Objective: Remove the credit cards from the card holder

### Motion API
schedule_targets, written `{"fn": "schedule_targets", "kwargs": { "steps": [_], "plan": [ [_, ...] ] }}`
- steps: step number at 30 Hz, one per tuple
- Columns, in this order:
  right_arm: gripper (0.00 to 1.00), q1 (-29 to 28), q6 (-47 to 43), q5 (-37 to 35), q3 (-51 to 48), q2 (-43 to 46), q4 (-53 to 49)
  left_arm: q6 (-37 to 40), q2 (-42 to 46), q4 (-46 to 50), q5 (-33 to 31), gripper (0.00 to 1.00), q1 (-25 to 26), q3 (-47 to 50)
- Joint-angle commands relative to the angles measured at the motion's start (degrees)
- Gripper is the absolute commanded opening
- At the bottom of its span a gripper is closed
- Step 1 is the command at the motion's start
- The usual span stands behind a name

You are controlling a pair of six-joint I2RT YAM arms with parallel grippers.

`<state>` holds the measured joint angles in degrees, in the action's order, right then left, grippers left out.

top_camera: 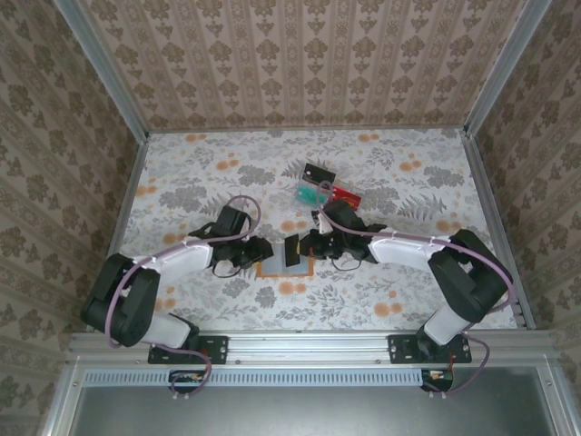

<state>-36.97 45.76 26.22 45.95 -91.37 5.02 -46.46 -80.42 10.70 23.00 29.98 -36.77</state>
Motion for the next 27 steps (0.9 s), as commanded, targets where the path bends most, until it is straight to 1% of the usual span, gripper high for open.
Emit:
{"fn": "schedule_targets", "kwargs": {
  "steps": [1,3,7,9,12,15,19,22,24,27],
  "plan": [
    [0.00,2.73,-2.02,4.81,-2.38,3.25,5.05,1.93,2.89,-3.55,6.25,0.48,-0.96,-2.16],
    [0.00,4.40,-1.34,8.38,-2.79,4.21,7.92,0.93,4.24,-8.02,10.09,0.57,-1.41,-2.33],
    [0.00,7.33,1.30,15.37,-2.71,5.00,13.87,-1.31,5.76,-15.64,16.89,0.69,-1.54,-2.68],
    [0.00,8.74,4.29,19.14,-2.75,5.23,18.26,-3.84,5.67,-20.84,19.84,0.72,-1.74,-2.24],
    [0.00,10.41,8.95,23.02,-2.47,5.15,24.01,-8.25,5.11,-28.84,24.50,0.71,-2.71,-1.46],
    [0.00,11.46,11.24,25.03,-1.85,5.15,26.61,-9.39,5.52,-31.80,25.91,0.63,-3.14,-1.93],
    [0.00,12.07,14.30,26.99,-1.16,4.97,30.19,-11.22,5.66,-36.14,27.70,0.43,-3.17,-2.45],
    [0.00,12.27,15.28,27.66,-0.14,4.81,30.67,-12.25,5.76,-39.41,28.18,0.33,-3.00,-2.40],
    [0.00,12.27,15.57,27.62,0.46,4.97,30.56,-12.19,5.98,-39.53,27.97,0.27,-2.93,-2.51],
    [0.06,12.27,16.76,27.66,1.06,4.89,31.71,-12.47,6.24,-39.93,27.45,0.17,-2.91,-2.45]
  ]
}}
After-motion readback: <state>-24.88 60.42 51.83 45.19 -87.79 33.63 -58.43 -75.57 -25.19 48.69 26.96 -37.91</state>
